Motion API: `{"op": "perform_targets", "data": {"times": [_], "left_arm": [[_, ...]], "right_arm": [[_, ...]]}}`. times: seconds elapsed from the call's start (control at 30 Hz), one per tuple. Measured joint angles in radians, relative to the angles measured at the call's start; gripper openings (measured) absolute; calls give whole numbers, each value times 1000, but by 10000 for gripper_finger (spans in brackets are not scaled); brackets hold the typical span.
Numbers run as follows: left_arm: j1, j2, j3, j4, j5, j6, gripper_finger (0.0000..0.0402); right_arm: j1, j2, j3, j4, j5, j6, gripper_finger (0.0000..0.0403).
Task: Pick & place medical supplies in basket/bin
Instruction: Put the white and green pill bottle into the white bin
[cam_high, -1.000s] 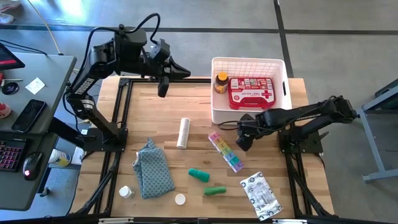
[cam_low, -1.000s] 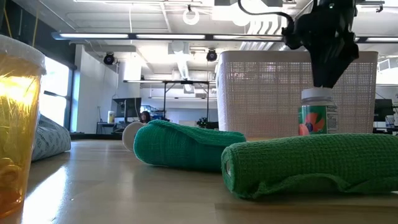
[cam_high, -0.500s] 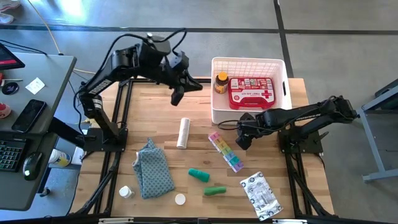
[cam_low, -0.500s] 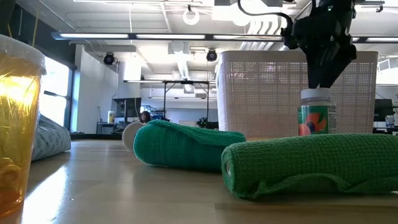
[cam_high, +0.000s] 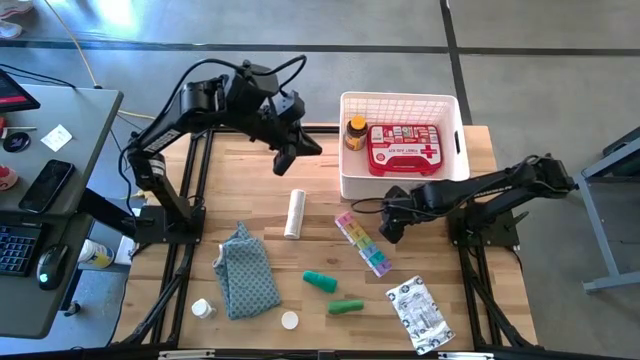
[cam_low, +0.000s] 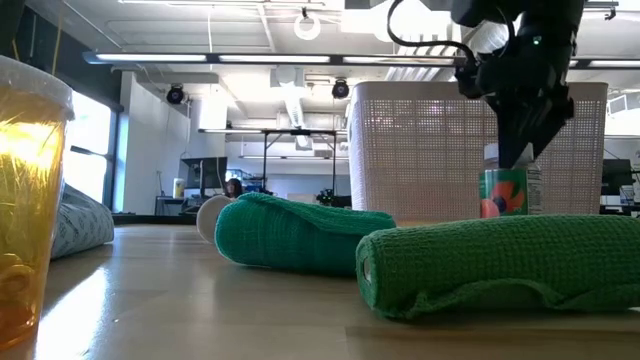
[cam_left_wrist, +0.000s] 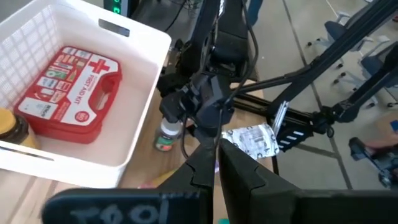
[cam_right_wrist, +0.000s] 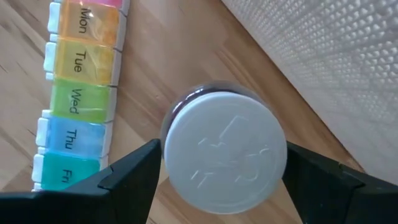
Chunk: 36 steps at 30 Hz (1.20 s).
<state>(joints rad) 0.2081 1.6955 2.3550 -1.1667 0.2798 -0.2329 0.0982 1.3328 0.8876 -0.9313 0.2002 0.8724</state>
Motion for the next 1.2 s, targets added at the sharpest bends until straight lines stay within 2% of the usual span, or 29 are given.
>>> {"op": "perform_targets", "data": {"times": [0.53,0.73,1.07,1.2], "left_arm": [[0,0,0,15,-2,-34,58],[0,0,0,14,-2,-38,58],[0,0,0,14,-2,-38,58],[0,0,0,14,-3,-38,58]], "right_arm": [[0,2,-15,78,110,43,303],[0,2,-15,77,112,44,298],[0,-2,-11,84,84,47,224],[2,-2,-11,85,65,44,206]]}}
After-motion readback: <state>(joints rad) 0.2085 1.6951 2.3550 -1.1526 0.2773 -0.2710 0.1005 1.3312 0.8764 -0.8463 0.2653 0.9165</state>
